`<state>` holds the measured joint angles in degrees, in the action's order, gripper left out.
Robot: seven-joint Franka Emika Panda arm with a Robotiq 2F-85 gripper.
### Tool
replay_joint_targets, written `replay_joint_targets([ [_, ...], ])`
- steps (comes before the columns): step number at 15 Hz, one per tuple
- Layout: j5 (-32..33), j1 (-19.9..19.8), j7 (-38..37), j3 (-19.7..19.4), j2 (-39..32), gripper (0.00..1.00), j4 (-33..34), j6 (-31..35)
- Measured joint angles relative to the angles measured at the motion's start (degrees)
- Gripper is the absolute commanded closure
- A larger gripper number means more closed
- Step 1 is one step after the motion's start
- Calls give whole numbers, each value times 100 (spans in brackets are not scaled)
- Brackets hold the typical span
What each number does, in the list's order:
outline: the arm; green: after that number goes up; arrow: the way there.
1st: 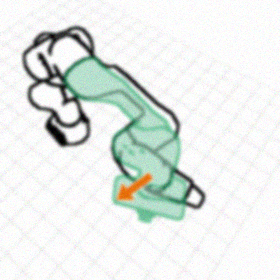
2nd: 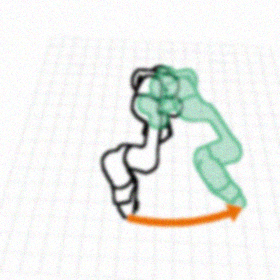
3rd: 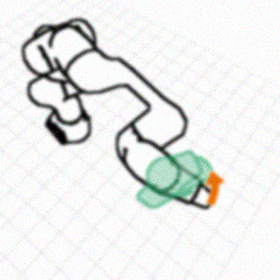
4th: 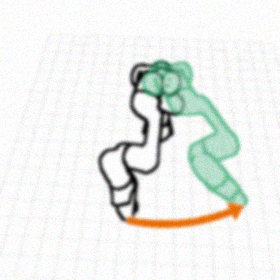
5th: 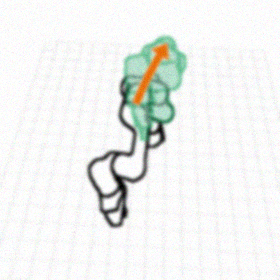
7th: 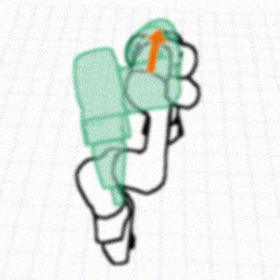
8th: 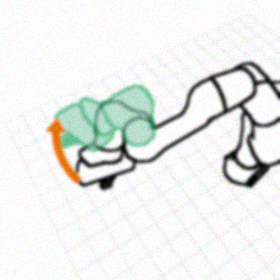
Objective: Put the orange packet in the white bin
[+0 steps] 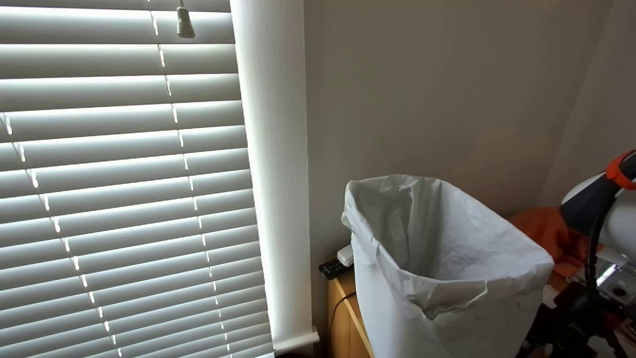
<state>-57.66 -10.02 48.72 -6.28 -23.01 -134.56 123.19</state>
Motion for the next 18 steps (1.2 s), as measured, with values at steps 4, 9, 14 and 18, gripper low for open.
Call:
replay_joint_targets([
  [4, 5, -10, -1, 35, -8, 60, 20, -4],
  [9, 18, -125, 3, 1, -83, 99, 50, -4],
  [14, 18, -244, 12, -5, -103, 100, 88, -183],
  [18, 22, -389, 127, -80, -32, 100, 117, -506],
])
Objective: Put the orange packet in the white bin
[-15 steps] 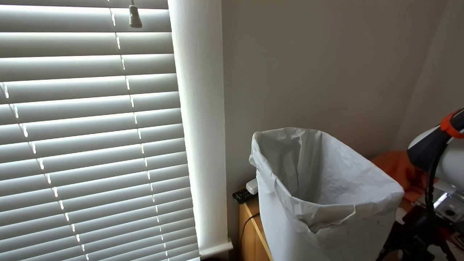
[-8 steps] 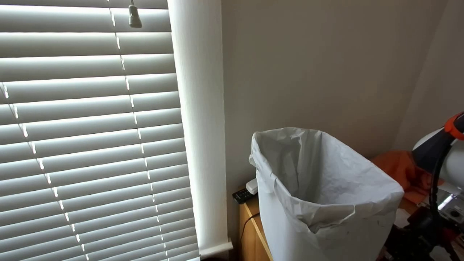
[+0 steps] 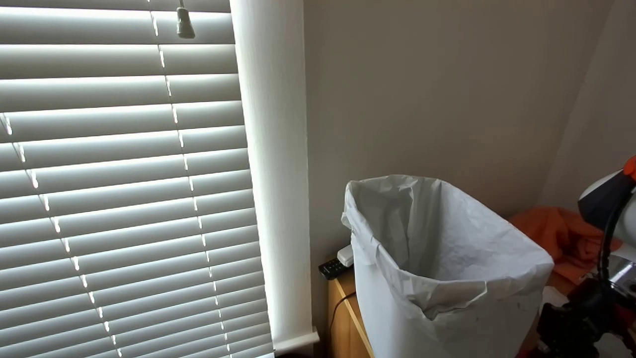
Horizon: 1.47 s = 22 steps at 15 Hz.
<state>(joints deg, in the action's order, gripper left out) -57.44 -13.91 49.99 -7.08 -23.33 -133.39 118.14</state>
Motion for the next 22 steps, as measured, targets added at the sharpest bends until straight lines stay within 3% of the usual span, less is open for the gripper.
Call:
replay_joint_targets([
  [7, 169, -265, 210, -452, 637, 100, -63, -672],
  [14, 477, -514, 291, -934, 1779, 99, -104, -1328],
  [17, 509, -529, 288, -981, 2183, 99, -221, -1360],
  [22, 510, -518, 308, -980, 2225, 100, -210, -1360],
])
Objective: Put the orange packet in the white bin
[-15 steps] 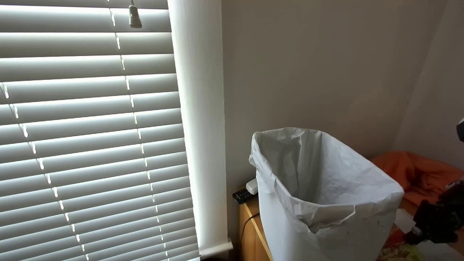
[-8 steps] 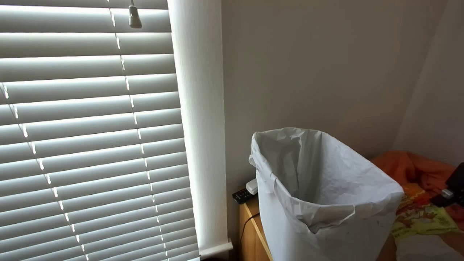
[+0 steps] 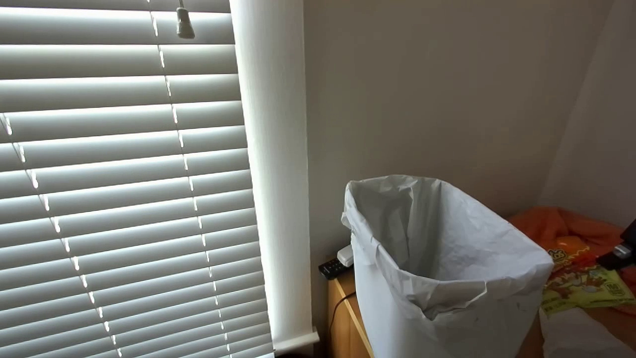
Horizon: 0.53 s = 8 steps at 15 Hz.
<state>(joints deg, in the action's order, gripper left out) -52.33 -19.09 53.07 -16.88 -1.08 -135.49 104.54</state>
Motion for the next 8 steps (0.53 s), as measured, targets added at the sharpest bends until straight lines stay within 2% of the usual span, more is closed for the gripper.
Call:
replay_joint_targets([
  [5, 11, -11, 28, -77, 335, 100, 356, -63],
  [8, 7, -11, 19, -138, 642, 100, 534, -384],
])
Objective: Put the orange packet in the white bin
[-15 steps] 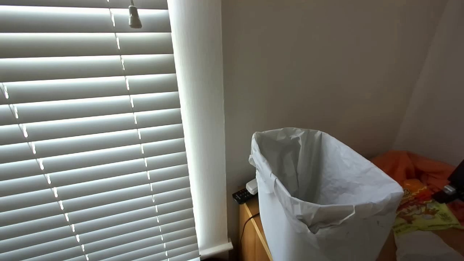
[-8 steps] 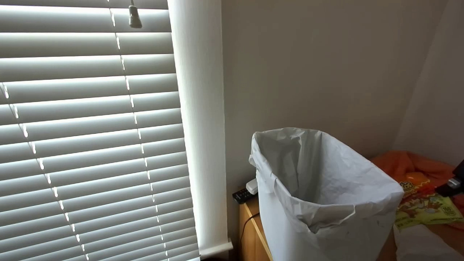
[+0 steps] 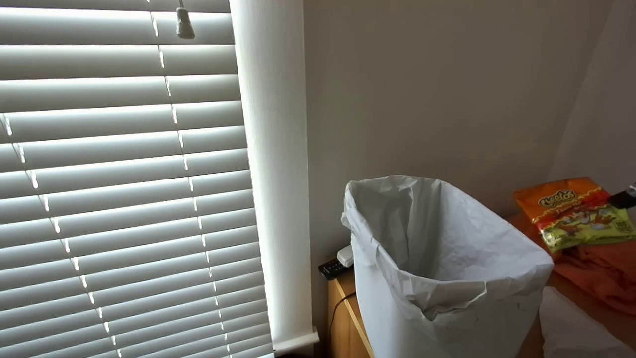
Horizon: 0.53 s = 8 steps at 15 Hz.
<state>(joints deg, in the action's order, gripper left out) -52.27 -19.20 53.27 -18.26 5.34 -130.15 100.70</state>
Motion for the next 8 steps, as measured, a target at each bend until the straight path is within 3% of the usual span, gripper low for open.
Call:
replay_joint_targets([
  [8, -187, 186, -855, 78, 596, 100, 439, -818],
])
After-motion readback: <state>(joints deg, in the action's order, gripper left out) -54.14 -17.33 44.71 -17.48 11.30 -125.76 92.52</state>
